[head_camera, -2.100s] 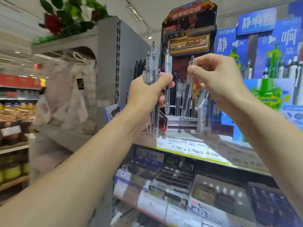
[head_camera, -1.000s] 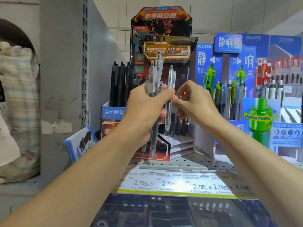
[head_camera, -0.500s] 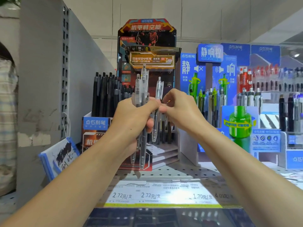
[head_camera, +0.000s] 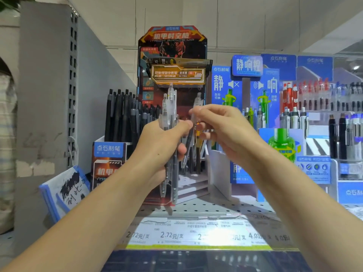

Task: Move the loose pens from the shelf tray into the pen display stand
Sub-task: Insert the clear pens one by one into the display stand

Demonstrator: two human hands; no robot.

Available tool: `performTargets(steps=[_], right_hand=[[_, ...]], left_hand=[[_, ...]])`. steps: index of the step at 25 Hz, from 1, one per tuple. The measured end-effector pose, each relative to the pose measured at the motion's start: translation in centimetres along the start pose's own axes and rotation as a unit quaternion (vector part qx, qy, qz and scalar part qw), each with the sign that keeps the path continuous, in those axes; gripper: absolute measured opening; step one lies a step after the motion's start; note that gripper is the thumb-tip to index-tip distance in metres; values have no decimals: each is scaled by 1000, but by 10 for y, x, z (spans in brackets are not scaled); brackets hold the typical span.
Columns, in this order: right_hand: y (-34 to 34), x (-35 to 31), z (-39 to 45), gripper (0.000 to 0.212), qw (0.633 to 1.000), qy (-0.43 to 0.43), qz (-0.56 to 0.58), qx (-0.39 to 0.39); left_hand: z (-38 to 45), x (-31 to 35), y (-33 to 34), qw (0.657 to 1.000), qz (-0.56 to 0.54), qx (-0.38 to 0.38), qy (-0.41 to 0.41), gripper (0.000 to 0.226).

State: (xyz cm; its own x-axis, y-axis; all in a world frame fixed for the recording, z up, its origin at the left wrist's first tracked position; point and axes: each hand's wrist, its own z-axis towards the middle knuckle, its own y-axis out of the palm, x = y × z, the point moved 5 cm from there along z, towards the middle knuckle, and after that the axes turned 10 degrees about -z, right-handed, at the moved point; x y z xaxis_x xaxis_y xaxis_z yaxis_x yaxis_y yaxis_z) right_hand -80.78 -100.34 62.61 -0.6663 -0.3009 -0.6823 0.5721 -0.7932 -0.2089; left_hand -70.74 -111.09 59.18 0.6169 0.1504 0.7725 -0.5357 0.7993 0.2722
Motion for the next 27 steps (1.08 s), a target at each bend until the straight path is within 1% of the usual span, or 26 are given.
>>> performTargets(steps=[1, 3, 5, 7, 10, 17, 23, 25, 27], right_hand=[[-7, 1, 2, 23, 999, -2, -23, 28], [-17, 4, 5, 19, 991, -14, -114, 72], [-20, 6, 5, 13, 975, -30, -203, 91], [-17, 9, 5, 9, 965, -35, -242, 91], [-12, 13, 7, 10, 959, -34, -270, 84], [-4, 13, 14, 9, 953, -25, -295, 59], [1, 18, 14, 9, 952, 2, -304, 24], [4, 22, 14, 14, 942, 17, -336, 12], [5, 22, 16, 25, 921, 22, -389, 9]], left_hand=[[0, 1, 0, 1000, 1, 10, 12, 13], [1, 3, -2, 999, -9, 19, 27, 17], [2, 6, -1, 999, -14, 17, 41, 20], [2, 9, -1, 998, -5, 18, 64, 21], [0, 11, 2, 996, -5, 16, 83, 22], [-2, 17, 0, 994, -9, 20, 104, 29], [-2, 23, -3, 989, 30, 39, 139, 32], [-2, 23, -2, 988, 37, 47, 141, 32], [-2, 23, -2, 987, 45, 62, 140, 30]])
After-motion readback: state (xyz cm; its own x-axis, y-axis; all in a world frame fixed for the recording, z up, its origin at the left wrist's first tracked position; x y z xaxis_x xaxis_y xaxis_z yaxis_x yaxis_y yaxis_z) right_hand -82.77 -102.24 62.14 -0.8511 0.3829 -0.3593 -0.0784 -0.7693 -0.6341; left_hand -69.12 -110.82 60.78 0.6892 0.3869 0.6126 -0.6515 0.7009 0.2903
